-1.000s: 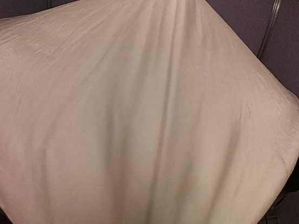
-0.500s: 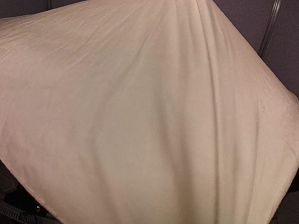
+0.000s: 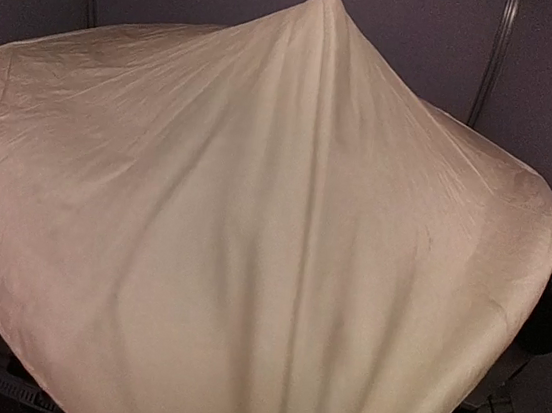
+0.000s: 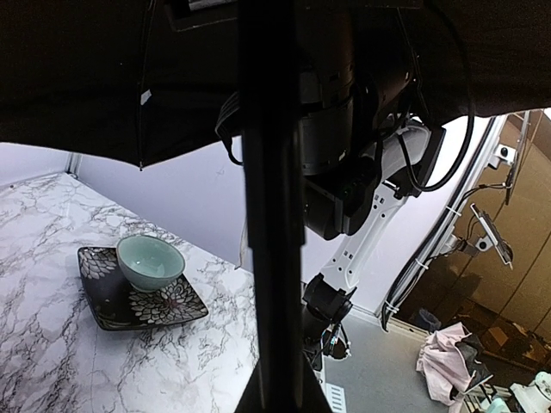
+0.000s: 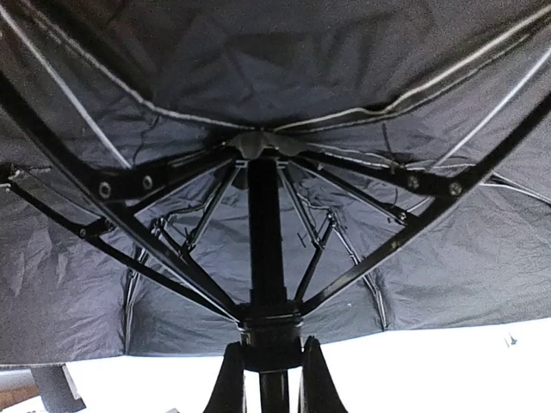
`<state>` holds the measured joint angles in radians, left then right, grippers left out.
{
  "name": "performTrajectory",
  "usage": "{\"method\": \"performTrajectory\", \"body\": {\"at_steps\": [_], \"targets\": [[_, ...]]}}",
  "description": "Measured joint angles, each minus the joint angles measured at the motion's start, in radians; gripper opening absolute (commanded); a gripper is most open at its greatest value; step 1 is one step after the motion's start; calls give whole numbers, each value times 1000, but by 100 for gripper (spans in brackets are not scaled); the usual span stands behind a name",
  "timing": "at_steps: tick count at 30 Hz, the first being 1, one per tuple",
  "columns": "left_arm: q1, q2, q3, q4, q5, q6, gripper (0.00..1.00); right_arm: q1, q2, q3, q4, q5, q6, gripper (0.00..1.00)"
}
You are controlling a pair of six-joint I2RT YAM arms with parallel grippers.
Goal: Put away the umbrella
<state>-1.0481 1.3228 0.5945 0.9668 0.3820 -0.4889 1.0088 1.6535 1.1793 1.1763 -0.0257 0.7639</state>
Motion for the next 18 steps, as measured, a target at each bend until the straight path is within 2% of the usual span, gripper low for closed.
{"method": "performTrajectory", "body": {"at_steps": [12, 14, 15, 17, 18], "targets": [[0, 0, 0, -8, 3, 6, 0, -1, -3, -14, 21, -11, -19, 0], [0, -3, 0, -10, 3, 7, 0, -1, -3, -14, 21, -11, -24, 13], [0, -5, 0, -12, 3, 7, 0, -1, -5, -16, 20, -10, -24, 16], [0, -9, 0, -20, 6, 7, 0, -1, -11, -24, 20, -7, -26, 14], [0, -11, 0, -24, 8, 8, 0, -1, -16, -30, 21, -6, -27, 7]]}}
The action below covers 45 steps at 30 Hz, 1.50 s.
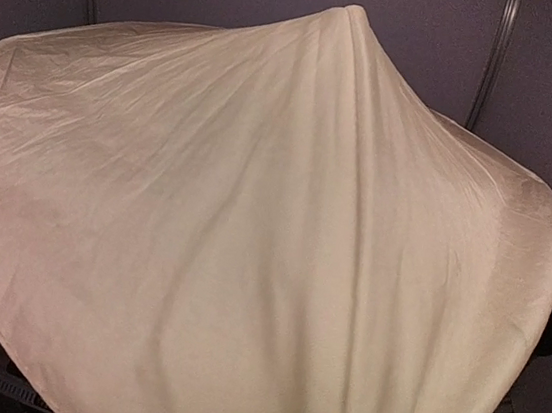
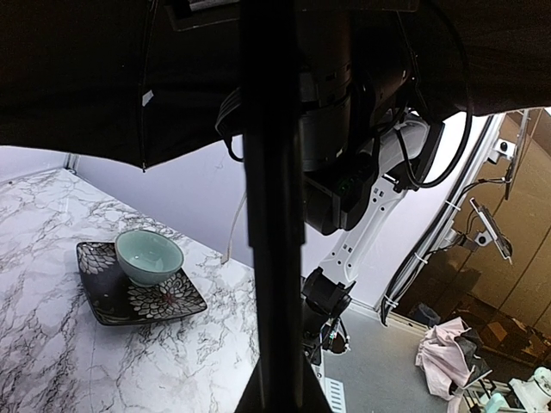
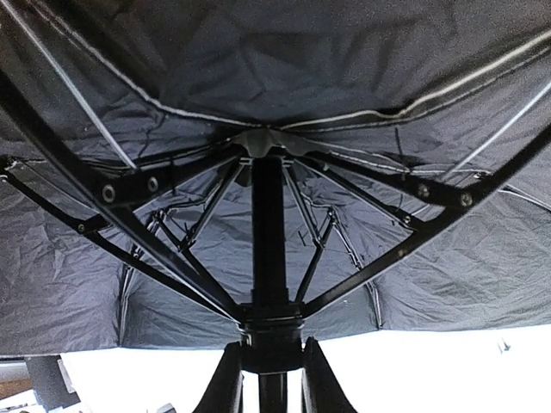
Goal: Put away the umbrella
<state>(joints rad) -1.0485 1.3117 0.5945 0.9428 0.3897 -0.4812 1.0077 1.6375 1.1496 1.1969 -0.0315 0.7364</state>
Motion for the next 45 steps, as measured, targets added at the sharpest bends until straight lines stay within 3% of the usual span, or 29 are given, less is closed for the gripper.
{"method": "performTrajectory", "body": {"at_steps": [1, 6, 10, 16, 19, 31, 45], "targets": [[0, -2, 0, -5, 3, 2, 0, 0, -3, -5, 1, 0, -3, 0], [-1, -8, 3, -30, 0, 19, 0, 0, -10, -11, -8, 0, -19, 0], [0, -15, 64, -162, -9, 69, 0, -7, -49, -35, -35, 16, -46, 0], [24, -56, 130, -278, -24, 145, 0, -26, -126, 82, -343, -55, -200, 0], [25, -67, 140, -319, -29, 167, 0, -23, -124, 94, -378, -80, -253, 0], [27, -54, 156, -453, -130, 201, 0, 3, -47, 18, -253, 44, -348, 3], [59, -39, 143, -449, -171, 183, 0, 32, 2, -68, -164, 111, -353, 2]]}}
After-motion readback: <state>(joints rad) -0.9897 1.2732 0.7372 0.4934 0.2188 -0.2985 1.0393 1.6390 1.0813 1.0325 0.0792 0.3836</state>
